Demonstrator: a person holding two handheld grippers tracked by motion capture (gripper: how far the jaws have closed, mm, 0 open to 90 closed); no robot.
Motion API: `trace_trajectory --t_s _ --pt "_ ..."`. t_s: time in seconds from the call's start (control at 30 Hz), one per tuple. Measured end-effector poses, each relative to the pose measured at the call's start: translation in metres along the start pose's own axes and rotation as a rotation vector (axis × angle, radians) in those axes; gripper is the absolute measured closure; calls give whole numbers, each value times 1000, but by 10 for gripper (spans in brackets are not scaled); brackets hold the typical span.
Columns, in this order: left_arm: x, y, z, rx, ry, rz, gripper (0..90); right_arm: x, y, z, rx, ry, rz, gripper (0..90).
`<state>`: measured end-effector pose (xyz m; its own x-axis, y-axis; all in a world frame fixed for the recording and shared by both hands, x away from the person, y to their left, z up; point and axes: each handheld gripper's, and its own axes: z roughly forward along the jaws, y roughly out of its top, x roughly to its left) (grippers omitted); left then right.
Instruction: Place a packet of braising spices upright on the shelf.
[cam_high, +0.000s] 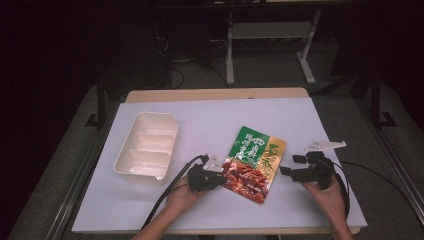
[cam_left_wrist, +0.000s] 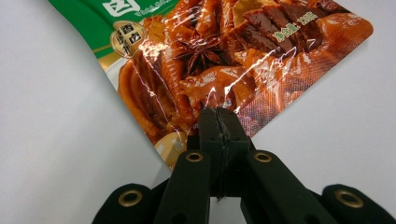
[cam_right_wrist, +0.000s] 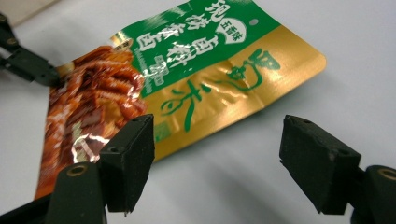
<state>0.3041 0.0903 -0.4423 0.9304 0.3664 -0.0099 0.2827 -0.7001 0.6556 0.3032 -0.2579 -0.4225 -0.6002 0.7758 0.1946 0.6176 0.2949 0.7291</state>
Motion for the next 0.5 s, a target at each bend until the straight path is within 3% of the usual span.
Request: trace_trajectory --t_s 0.17,0.5 --pt "-2 1 0 11 13 23 898 -8 14 14 34 -25 10 259" --pt "-2 1 0 11 14 24 899 -34 24 28 42 -26 120 264"
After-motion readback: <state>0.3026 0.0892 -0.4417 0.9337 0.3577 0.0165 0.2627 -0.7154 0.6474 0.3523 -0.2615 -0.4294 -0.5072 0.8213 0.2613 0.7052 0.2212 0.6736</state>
